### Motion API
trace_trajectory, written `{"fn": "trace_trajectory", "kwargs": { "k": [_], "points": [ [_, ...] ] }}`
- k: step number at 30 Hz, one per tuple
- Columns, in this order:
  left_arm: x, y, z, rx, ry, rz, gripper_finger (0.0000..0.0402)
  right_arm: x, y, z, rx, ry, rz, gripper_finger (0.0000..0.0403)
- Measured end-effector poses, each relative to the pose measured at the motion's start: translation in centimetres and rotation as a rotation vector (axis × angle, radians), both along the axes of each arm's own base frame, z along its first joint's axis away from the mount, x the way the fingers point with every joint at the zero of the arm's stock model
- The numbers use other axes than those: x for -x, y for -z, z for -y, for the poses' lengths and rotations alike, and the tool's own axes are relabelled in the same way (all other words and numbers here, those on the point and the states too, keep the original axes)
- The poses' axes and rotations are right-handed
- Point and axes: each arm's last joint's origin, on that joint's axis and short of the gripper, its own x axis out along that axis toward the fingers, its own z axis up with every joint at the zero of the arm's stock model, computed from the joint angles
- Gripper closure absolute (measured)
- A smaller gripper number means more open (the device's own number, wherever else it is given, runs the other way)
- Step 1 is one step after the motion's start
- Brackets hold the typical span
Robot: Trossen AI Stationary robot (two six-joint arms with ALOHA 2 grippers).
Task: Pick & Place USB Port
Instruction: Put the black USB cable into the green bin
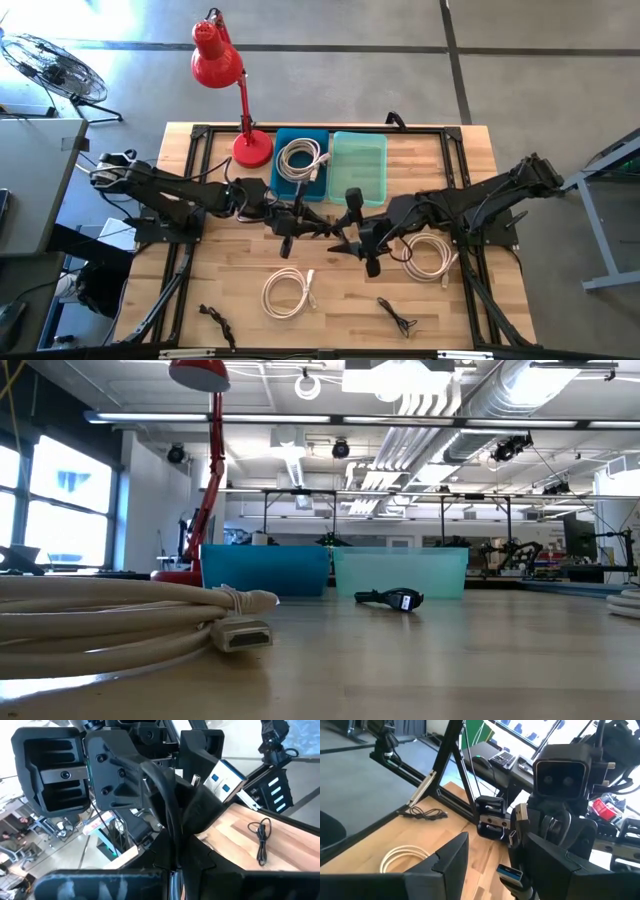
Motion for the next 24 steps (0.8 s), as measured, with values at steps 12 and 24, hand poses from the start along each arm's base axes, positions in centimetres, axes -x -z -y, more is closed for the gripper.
{"fn": "trace_trajectory", "kwargs": {
  "k": [12, 24],
  "points": [
    [-0.03, -0.06, 0.09, 0.002, 0.024, 0.010, 0.0389, -0.06, -0.12, 0.10, -0.001, 0.007, 0.014, 0.0310],
    [-0.07, 0.17, 0.00, -0.011, -0.023, -0.008, 0.0346, -0.10, -0.01, 0.29, 0.030, 0.061, 0.008, 0.0390]
  ]
}}
